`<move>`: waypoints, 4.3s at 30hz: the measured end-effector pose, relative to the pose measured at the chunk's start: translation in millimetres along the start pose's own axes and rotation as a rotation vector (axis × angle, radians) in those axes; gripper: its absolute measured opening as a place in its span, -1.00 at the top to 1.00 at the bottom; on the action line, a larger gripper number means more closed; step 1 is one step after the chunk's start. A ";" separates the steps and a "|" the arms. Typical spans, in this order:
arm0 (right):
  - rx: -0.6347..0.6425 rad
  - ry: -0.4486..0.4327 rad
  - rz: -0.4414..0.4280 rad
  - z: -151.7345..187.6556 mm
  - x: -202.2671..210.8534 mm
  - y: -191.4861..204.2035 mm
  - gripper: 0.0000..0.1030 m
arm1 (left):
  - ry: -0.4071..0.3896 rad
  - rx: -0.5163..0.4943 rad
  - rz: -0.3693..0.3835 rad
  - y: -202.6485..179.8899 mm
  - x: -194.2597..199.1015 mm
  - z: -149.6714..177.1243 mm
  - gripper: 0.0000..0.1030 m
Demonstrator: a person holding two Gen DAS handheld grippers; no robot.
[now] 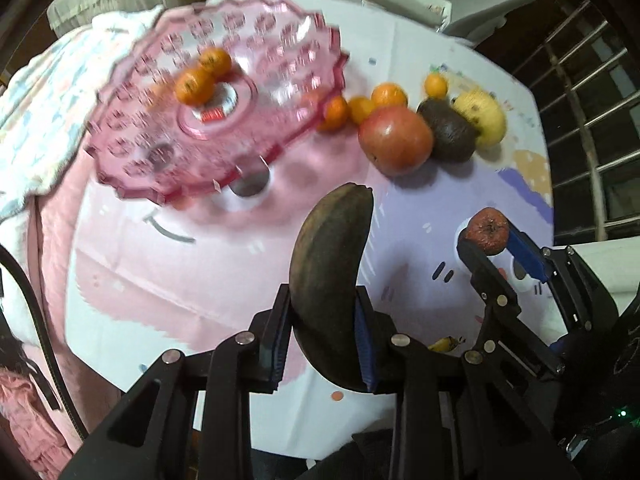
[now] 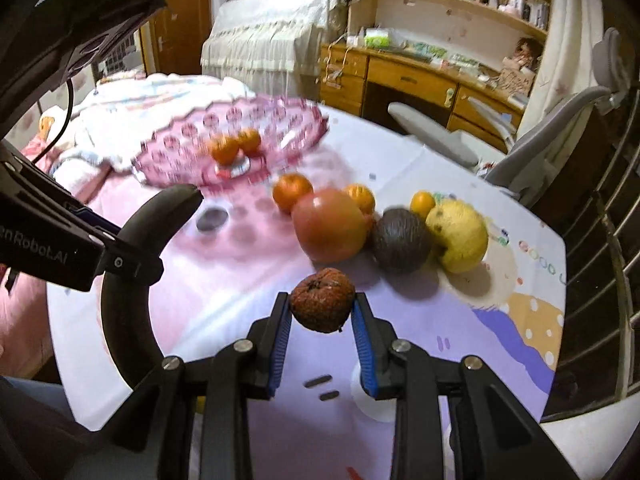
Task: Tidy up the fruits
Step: 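Lift the banana with the left tool while the right tool grasps the brown fruit, then place the banana in the bowl with the left tool while the right tool drops the brown fruit there, then grasp the yellow pear with the right tool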
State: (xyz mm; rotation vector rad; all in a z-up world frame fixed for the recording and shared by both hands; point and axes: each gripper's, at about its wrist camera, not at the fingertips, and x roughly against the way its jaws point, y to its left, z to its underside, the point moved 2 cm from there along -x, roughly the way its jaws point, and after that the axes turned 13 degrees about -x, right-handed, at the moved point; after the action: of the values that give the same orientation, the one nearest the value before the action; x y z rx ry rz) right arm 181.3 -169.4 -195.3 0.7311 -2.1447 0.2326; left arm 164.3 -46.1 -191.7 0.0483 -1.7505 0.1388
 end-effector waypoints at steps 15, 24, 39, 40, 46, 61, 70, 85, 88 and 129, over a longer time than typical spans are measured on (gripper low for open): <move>-0.064 -0.115 0.009 -45.4 23.5 77.1 0.40 | -0.106 -0.076 -0.005 89.5 74.3 -23.8 0.47; -0.133 -0.146 0.063 -71.3 7.5 120.8 0.40 | -0.110 -0.164 -0.018 149.3 83.5 -57.0 0.47; -0.291 -0.076 0.219 -98.9 -69.8 164.1 0.40 | 0.024 -0.408 0.019 209.0 16.6 -123.9 0.47; -0.301 -0.063 0.231 -99.8 -75.1 164.0 0.40 | 0.036 -0.426 0.021 210.9 8.5 -130.3 0.47; -0.324 0.013 0.286 -103.0 -104.9 162.0 0.40 | 0.117 -0.459 0.018 211.9 -34.6 -151.5 0.47; -0.446 0.059 0.296 -113.9 -133.3 146.7 0.40 | 0.155 -0.422 0.045 214.6 -78.8 -180.1 0.32; -0.559 0.079 0.243 -122.8 -116.4 144.7 0.37 | 0.104 -0.436 0.074 203.3 -46.9 -168.8 -0.10; -0.751 0.115 0.246 -104.5 -31.9 121.8 0.13 | -0.026 -0.460 0.136 167.9 30.8 -111.9 -0.30; -0.776 0.131 0.238 -98.0 -17.1 107.7 0.12 | -0.043 -0.445 0.140 160.1 42.0 -98.7 -0.30; -1.061 0.331 0.033 -73.5 -41.0 -160.5 -0.43 | -0.051 0.175 0.249 -1.3 -51.2 -106.8 -0.72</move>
State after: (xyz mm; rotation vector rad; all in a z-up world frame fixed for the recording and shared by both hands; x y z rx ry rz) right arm 342.1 -253.0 -194.1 0.0202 -1.6261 -0.6848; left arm 278.2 -36.8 -222.9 -0.0396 -1.7867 0.4761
